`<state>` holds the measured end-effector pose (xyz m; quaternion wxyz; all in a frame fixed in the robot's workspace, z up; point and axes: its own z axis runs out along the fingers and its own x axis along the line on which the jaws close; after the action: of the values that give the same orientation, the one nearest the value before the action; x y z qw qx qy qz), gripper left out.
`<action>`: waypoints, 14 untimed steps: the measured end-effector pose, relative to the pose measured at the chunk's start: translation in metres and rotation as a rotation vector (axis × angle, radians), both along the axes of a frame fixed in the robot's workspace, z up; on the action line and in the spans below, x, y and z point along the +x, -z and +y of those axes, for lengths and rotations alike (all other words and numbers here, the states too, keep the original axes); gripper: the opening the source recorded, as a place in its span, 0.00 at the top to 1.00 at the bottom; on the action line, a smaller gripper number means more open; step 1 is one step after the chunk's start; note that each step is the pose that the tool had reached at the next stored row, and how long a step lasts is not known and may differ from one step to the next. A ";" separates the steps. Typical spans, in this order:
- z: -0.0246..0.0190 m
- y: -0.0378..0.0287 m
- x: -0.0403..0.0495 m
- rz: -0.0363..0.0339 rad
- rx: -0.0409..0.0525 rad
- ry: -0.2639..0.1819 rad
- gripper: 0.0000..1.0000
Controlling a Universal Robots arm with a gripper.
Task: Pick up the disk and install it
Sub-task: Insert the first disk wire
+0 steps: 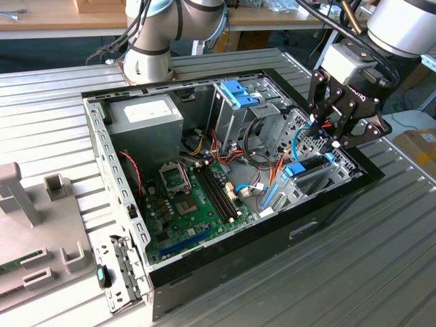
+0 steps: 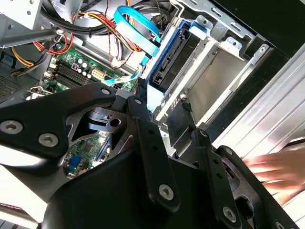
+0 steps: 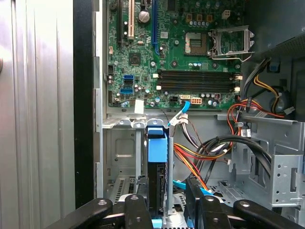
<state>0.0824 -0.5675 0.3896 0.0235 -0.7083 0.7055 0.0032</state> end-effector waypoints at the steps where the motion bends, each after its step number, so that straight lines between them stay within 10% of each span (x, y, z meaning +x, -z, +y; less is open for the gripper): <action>1: 0.0000 0.0000 0.0000 0.0000 0.0000 0.000 0.56; 14: 0.0092 0.0008 0.0130 0.0000 -0.0055 -0.071 0.56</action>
<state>0.0955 -0.5582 0.3888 0.0214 -0.7328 0.6801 0.0021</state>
